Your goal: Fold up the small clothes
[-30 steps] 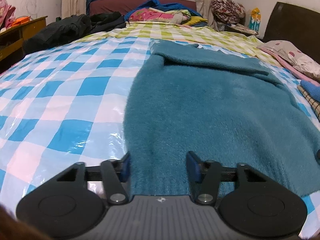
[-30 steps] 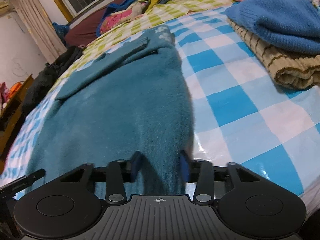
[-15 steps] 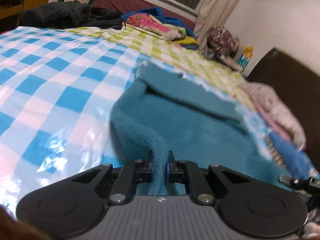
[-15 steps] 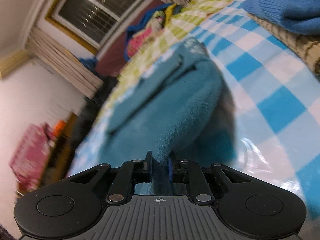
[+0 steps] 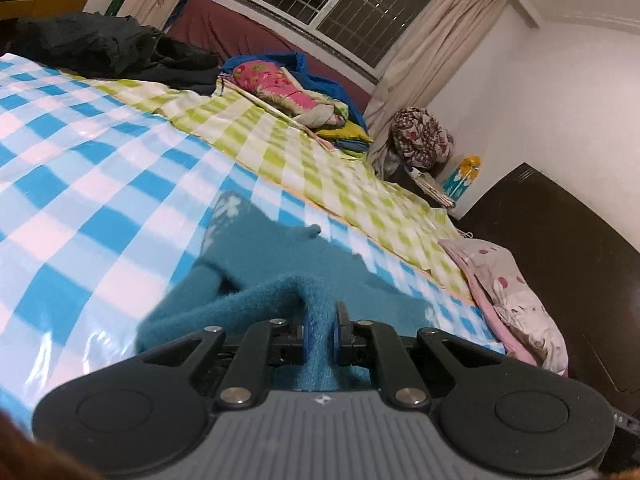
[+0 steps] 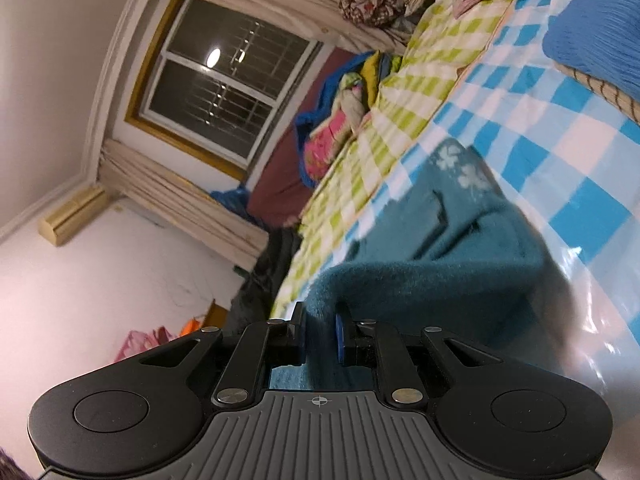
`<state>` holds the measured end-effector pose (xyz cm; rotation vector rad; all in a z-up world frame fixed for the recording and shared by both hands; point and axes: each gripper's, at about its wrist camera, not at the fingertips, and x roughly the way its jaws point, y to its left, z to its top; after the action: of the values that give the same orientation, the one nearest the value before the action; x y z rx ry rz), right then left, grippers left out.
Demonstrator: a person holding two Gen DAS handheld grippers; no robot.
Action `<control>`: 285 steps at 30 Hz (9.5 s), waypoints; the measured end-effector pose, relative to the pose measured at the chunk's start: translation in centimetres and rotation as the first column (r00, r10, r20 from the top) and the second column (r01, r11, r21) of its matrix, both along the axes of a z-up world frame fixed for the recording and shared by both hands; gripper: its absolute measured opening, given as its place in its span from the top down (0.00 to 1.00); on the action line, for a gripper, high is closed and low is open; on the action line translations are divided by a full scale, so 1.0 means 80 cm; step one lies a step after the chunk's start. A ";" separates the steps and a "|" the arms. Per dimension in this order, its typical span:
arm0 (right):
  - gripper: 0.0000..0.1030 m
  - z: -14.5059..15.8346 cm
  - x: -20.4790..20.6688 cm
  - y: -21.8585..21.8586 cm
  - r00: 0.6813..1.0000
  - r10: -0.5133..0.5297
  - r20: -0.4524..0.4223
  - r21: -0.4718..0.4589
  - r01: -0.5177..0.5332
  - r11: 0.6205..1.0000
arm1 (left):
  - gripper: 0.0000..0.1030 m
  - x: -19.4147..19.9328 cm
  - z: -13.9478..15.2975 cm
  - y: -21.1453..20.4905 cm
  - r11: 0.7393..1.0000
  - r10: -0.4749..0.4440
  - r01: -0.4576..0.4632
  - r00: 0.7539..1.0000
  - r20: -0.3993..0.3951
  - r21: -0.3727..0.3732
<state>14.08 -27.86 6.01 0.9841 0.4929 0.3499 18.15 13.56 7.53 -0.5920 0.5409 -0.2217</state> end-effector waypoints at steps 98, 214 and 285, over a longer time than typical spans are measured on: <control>0.53 -0.042 0.252 0.002 0.978 -0.201 -0.061 -0.475 0.148 0.867 | 0.67 0.222 -0.064 0.024 0.951 0.309 -0.310 0.948 -0.077 -0.003; 0.79 -0.046 0.127 -0.031 0.994 -0.026 -0.103 -0.642 -0.047 0.765 | 0.47 0.014 -0.074 -0.372 0.509 -0.409 0.259 0.912 -0.034 0.821; 0.76 -0.085 0.258 -0.083 0.968 0.097 -0.232 -0.170 -0.139 0.976 | 0.76 0.009 -0.074 -0.385 0.549 -0.552 0.222 0.821 0.149 0.806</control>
<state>34.70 -34.47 -0.76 0.8176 0.7772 0.2956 18.87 -17.26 1.59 0.4424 0.3173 -0.5024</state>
